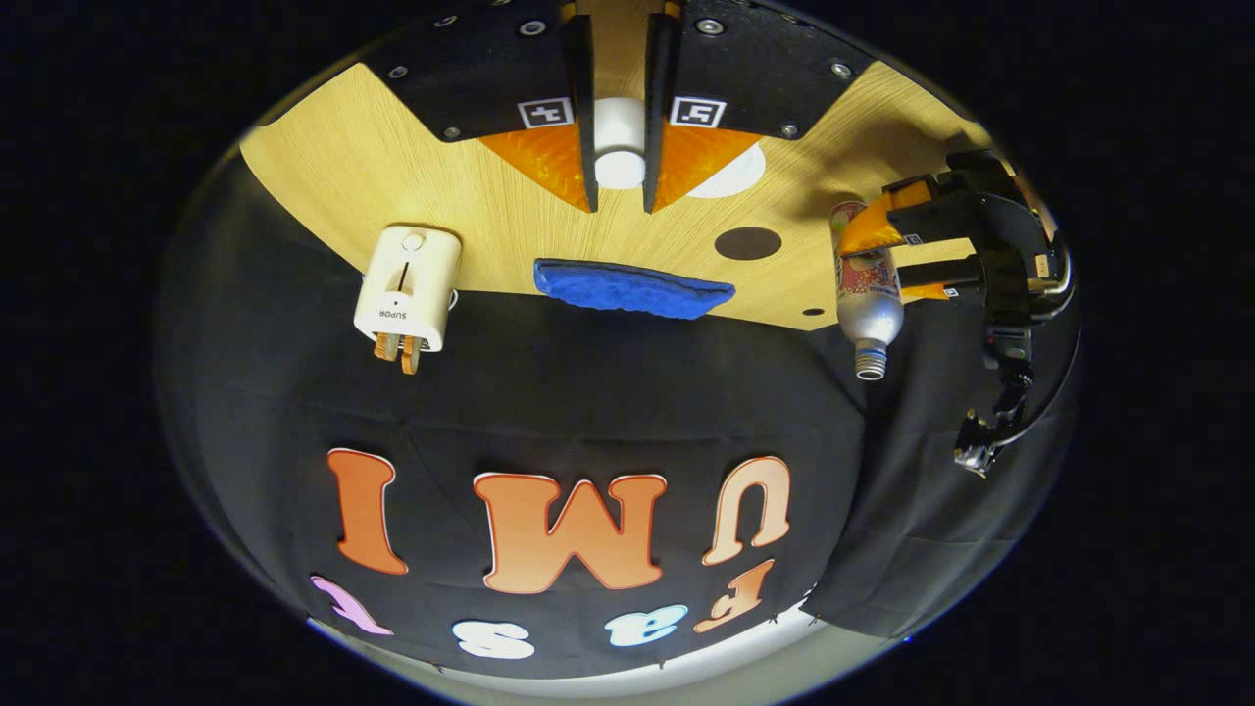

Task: Open the teacup lid with one hand, grasp the water bottle and pour water into the teacup with the other hand; after pouring, place the water bottle on the coaster and then close the teacup lid.

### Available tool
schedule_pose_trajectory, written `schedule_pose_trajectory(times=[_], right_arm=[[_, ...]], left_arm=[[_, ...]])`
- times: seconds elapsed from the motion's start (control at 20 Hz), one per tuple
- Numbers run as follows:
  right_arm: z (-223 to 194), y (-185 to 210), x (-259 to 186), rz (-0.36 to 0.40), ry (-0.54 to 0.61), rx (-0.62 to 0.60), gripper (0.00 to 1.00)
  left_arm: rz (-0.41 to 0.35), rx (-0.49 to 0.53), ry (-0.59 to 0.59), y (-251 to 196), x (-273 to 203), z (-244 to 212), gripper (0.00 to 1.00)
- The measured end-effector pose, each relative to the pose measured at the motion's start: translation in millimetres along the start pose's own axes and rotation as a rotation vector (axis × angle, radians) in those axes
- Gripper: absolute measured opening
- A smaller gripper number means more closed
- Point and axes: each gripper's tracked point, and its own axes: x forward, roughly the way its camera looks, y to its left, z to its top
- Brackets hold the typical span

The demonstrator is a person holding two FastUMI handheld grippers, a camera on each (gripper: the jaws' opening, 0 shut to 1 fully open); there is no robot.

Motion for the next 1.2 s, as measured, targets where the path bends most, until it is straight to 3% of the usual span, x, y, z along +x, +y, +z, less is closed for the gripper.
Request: schedule_pose_trajectory(times=[0.05,0.2,0.25,0.3,0.4,0.45,0.5,0.6,0.65,0.7,0.75,1.0,1.05,1.2], right_arm=[[0.1,-3.6,-1.1,-0.008,-0.004,0.002,0.22],[-3.1,-16.8,-8.3,-0.029,-0.008,-0.007,0.22],[-3.5,-20.4,-10.6,-0.034,-0.009,-0.007,0.22],[-4.7,-23.1,-11.9,-0.037,-0.009,-0.006,0.22],[-5.7,-30.5,-14.2,-0.045,-0.012,-0.002,0.22],[-5.8,-34.1,-16.2,-0.05,-0.012,0.0,0.22],[-6.1,-37.4,-17.6,-0.053,-0.013,0.003,0.22],[-6.2,-44.3,-20.1,-0.062,-0.017,0.01,0.22],[-6.9,-47.3,-21.5,-0.066,-0.018,0.012,0.22],[-8.9,-51.6,-21.2,-0.073,-0.018,0.009,0.22],[-9.8,-54.9,-22.2,-0.078,-0.018,0.007,0.22],[-12.5,-61.8,-26.3,-0.077,-0.026,0.022,0.22],[-12.5,-63.4,-28.2,-0.076,-0.027,0.021,0.22],[-12.5,-66.7,-33.3,-0.074,-0.033,0.023,0.22]], left_arm=[[0.002,0.04,0.001,-0.2,-0.3,-0.7,0.86],[0.034,0.179,0.007,2.2,-0.3,-1.5,0.82],[0.041,0.221,0.013,1.7,1.0,-4.8,0.86],[0.042,0.257,0.015,0.5,0.8,-5.6,0.81],[0.041,0.315,0.022,-4.1,0.5,-10.0,0.86],[0.045,0.343,0.026,-4.3,-1.9,-11.5,0.81],[0.046,0.373,0.032,-3.2,-2.0,-13.2,0.85],[0.048,0.426,0.037,-3.9,-1.0,-13.9,0.81],[0.05,0.456,0.039,-2.1,0.6,-12.5,0.85],[0.055,0.487,0.038,-1.5,2.3,-10.4,0.81],[0.061,0.512,0.03,-2.6,-0.6,-11.3,0.85],[0.044,0.699,0.009,-24.2,-2.5,-9.7,0.86],[0.039,0.732,0.001,-29.3,-0.5,-7.8,0.78],[0.029,0.821,-0.018,-36.7,-1.4,-2.1,0.78]])
